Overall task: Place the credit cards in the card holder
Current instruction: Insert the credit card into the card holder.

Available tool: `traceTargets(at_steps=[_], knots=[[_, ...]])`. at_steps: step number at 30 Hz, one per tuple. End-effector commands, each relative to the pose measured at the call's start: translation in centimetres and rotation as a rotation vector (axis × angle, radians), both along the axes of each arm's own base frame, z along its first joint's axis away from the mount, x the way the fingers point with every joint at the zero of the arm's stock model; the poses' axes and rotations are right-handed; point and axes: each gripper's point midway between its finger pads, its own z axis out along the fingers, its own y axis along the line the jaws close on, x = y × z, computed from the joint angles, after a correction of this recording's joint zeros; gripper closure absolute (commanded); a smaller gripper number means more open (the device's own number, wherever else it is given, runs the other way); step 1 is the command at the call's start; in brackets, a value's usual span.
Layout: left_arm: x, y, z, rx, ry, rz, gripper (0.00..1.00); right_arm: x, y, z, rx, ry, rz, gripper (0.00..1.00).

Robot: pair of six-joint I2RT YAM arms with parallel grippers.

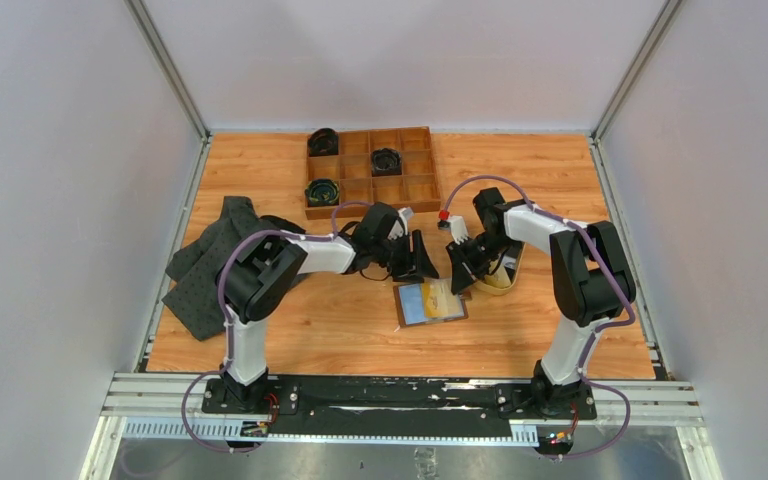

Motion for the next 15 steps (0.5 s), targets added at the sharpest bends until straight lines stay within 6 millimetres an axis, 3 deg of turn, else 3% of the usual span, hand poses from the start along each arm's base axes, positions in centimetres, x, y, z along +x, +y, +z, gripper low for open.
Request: traceTargets(at_steps=[1, 6, 10, 15], knots=[[1.2, 0.7, 0.7, 0.032, -0.068, 0.041, 0.43, -0.4, -0.1, -0.9, -0.027, -0.008, 0.027, 0.88], [1.9, 1.1, 2.0, 0.036, -0.129, 0.064, 0.43, -0.3, 0.1, -0.3, -0.004, -0.017, 0.028, 0.87], [2.6, 1.9, 4.3, 0.035, -0.228, 0.091, 0.43, -0.4, 0.7, 0.7, 0.043, -0.030, 0.038, 0.85], [1.4, 3.2, 6.8, 0.020, -0.301, 0.103, 0.46, -0.9, 1.5, 2.4, 0.117, -0.048, 0.068, 0.84]])
